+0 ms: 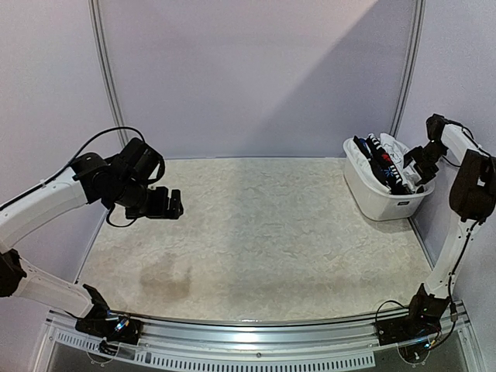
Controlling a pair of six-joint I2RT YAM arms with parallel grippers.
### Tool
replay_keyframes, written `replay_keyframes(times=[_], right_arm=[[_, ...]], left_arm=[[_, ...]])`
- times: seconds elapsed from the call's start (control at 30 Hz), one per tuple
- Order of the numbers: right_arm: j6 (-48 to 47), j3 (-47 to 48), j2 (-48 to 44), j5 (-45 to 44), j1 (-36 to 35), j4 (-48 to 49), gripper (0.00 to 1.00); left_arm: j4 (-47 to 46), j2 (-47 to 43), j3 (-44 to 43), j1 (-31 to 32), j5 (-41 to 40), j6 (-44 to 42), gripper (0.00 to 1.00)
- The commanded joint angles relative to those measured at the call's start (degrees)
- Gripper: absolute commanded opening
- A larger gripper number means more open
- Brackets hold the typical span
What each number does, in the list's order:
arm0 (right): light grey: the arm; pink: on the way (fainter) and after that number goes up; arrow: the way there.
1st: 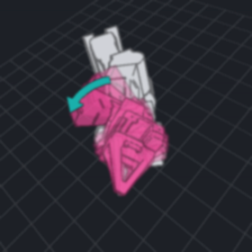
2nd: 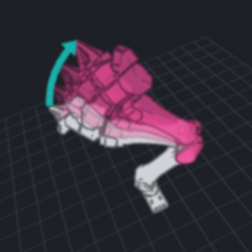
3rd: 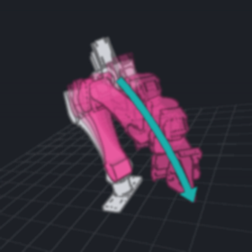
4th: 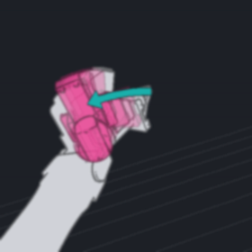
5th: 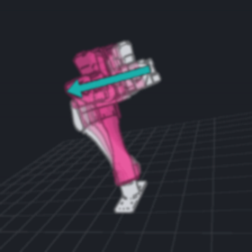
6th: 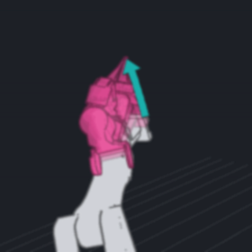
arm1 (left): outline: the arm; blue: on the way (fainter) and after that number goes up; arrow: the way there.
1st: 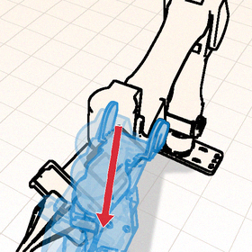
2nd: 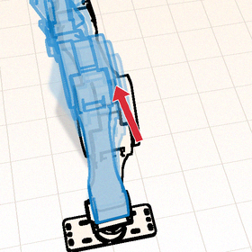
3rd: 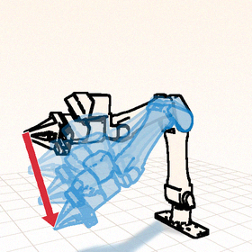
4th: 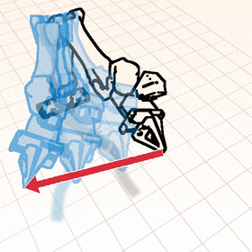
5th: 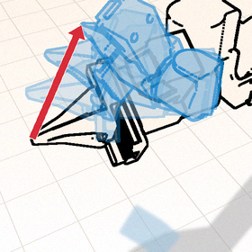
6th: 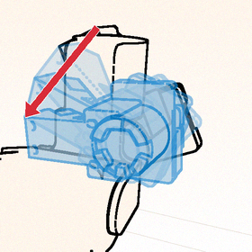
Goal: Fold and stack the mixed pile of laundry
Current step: Pick up the crumpled T-shirt from the bin.
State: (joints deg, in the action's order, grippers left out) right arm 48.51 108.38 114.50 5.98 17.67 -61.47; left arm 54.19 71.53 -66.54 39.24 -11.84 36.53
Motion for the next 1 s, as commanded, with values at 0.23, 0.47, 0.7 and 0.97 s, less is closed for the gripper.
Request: replay_keyframes(times=[0.23,0.47,0.7,0.97], right_arm=[[-1.0,1.2,3.8,-2.2,0.6,1.0,0.15],[-2.4,2.5,1.7,-1.7,0.5,1.6,0.00],[-3.1,2.4,-4.3,3.9,0.1,6.0,0.00],[-4.2,2.4,-12.9,12.6,-1.9,16.3,0.00]], left_arm=[[1.7,-0.3,0.4,1.8,-2.4,1.6,1.00],[1.2,-0.9,1.5,2.7,-2.8,2.8,1.00],[0.7,-0.8,1.2,2.9,-2.4,1.6,0.99],[-0.2,0.3,0.0,2.9,-1.0,0.0,1.00]])
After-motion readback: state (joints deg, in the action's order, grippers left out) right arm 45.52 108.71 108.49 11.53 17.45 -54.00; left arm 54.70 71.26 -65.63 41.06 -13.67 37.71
